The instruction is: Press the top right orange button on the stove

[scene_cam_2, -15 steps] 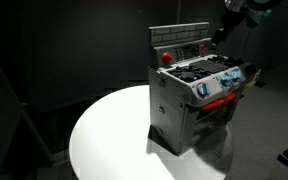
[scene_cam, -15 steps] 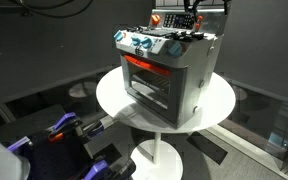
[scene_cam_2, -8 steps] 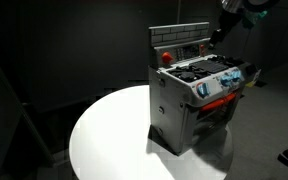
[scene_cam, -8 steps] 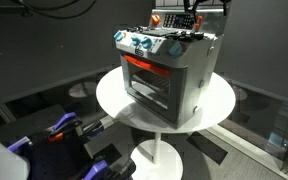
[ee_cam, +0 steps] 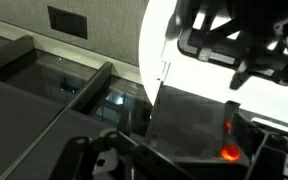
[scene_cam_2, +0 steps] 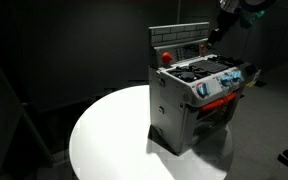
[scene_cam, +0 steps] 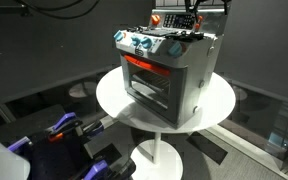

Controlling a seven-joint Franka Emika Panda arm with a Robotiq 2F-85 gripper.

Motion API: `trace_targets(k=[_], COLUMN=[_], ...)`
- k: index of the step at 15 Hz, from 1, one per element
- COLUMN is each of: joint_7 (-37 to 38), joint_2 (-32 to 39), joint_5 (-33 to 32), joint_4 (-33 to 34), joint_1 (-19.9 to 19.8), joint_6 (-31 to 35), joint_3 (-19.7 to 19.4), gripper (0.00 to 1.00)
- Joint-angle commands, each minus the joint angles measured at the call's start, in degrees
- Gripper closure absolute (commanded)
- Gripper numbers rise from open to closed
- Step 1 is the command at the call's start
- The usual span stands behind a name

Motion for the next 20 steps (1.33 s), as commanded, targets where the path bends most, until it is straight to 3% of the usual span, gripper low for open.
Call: trace_targets(k=[1, 20], joint_7=[1.67, 3.33], joint_2=[1.52, 3.97], joint_5=[-1.16, -1.54], joint_4=[2.64, 5.21], joint_1=[0.26, 1.19], joint_6=[-0.04, 0.32], joint_3=[-0.31, -0.44], gripper=[0.0, 0.0])
